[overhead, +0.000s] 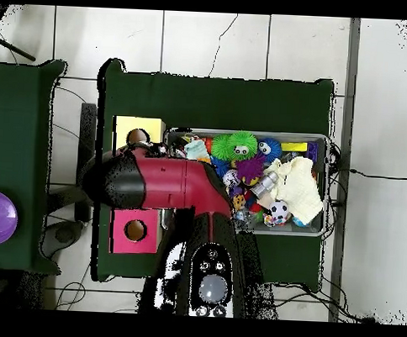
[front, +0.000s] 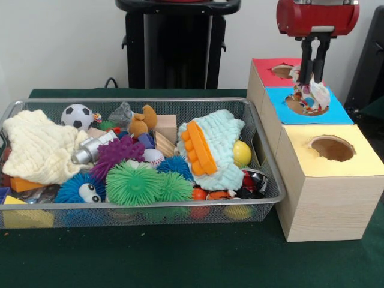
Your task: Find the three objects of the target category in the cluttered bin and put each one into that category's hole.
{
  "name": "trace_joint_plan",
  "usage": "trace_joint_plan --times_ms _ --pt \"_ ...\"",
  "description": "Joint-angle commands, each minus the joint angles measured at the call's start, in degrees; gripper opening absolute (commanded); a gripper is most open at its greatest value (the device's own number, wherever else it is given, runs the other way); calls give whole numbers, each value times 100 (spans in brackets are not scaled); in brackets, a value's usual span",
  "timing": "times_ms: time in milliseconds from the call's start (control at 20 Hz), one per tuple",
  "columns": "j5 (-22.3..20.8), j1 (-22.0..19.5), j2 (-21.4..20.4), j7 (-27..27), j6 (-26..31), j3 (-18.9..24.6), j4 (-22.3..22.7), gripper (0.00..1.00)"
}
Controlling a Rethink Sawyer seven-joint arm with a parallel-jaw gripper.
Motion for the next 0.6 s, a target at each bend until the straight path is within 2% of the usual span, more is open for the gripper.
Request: trace_joint_plan --times_ms 50,600 --pt "261 301 436 1702 161 -247 -233 0" --pt "610 881 692 1924 337 -686 -627 0"
